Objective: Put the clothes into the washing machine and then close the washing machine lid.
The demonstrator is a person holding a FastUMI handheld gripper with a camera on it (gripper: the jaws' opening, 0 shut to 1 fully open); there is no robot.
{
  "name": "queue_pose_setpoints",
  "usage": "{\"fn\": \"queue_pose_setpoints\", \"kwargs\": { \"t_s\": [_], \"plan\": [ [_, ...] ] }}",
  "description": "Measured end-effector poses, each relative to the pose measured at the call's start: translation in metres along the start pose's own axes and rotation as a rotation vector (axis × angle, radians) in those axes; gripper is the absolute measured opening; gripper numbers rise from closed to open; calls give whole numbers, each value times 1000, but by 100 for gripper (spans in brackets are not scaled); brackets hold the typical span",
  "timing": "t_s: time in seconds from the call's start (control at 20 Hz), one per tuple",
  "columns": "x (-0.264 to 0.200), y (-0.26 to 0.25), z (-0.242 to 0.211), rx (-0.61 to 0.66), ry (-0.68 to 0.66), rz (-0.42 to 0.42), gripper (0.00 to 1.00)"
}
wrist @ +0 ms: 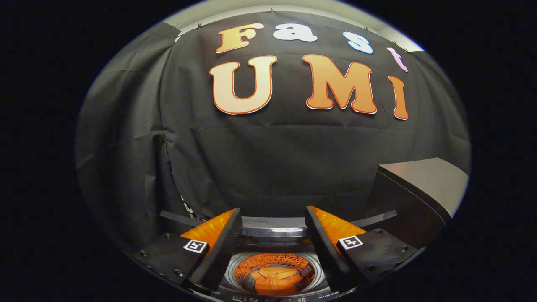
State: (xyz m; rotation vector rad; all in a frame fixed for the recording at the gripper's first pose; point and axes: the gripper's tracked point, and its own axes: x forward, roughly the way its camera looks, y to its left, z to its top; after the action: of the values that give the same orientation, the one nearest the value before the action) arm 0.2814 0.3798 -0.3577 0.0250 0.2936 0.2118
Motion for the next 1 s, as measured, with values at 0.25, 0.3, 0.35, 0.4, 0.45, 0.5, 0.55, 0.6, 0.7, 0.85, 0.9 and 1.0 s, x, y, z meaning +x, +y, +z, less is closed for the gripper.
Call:
{"fn": "queue_pose_setpoints", "kwargs": {
  "t_s": [0.25, 0.3, 0.35, 0.4, 0.45, 0.5, 0.55, 0.6, 0.7, 0.85, 0.9, 1.0],
  "plan": [
    [-4, -3, -45, -6, 84, 0, 99],
    [-7, -5, -50, -4, 97, -1, 99],
    [-9, -5, -55, 0, 110, 3, 99],
    [-13, -3, -56, 3, 115, 8, 99],
    [-15, -3, -55, 4, 116, 12, 99],
    [-18, -4, -50, 3, 110, 16, 99],
    [-21, -4, -45, -1, 101, 22, 99],
    [-28, -5, -38, -4, 98, 30, 99],
    [-39, -10, -17, -8, 78, 39, 99],
    [-63, -24, 30, 11, 21, 55, 99],
    [-74, -31, 48, 8, 3, 58, 99],
    [-99, -47, 86, -5, -45, 60, 99]
  ]
}}
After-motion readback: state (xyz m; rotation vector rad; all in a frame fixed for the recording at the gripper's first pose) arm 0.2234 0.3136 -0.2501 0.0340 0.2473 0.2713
